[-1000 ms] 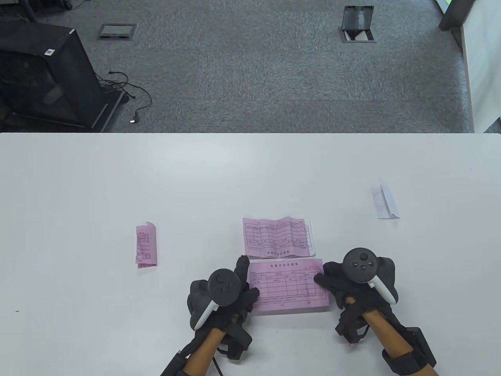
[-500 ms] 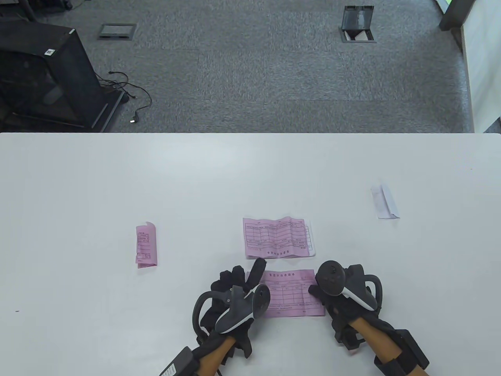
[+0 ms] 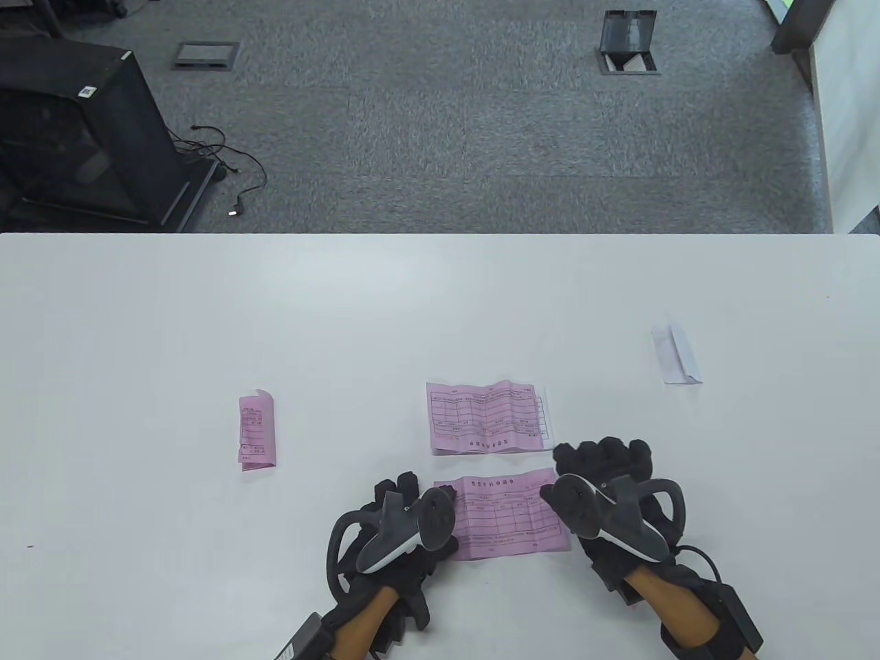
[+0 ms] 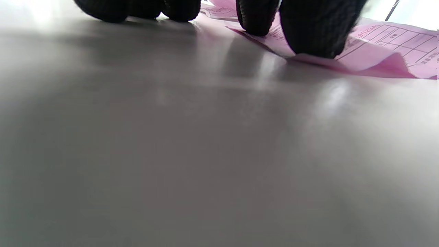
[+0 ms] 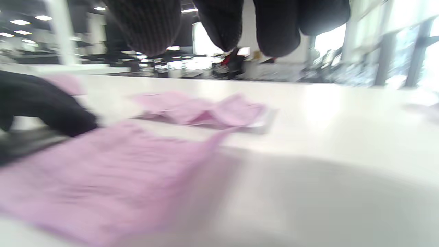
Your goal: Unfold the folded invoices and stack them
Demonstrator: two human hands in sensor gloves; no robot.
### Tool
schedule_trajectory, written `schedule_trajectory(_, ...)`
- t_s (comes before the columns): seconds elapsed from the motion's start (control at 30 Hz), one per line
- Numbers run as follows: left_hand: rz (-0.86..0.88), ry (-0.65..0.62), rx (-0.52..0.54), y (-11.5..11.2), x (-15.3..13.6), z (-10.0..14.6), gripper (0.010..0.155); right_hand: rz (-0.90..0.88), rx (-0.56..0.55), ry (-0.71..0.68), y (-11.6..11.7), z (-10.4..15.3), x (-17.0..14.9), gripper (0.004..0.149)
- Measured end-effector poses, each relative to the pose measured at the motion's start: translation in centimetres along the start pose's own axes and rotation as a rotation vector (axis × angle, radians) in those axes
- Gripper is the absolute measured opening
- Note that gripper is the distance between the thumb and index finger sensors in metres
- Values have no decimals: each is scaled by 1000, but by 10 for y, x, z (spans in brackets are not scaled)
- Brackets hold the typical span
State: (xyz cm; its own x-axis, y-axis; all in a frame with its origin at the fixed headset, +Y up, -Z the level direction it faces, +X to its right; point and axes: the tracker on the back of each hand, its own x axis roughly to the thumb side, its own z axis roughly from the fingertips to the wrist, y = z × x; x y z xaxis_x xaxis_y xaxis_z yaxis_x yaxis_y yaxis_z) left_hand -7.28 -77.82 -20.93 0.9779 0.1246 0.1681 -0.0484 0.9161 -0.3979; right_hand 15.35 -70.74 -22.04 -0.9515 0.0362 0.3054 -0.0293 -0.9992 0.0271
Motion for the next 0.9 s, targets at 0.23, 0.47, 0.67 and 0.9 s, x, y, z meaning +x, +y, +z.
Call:
schedule_trajectory(0.23,-1,0,-3,1,1,1,73,45,127,-222,30,-19,67,59)
schedule_trajectory(0.47,6,2,-8,1,0,1,73,148,108,-276,51,-22,87,58)
schedule_trajectory(0.67,12,2,-14,0,0,1,73,164,128,-261,63,-22,80,59)
schedule_trajectory(0.9,14,5,-28,0,-1,1,74,185,163,-171,61,-22,56,59)
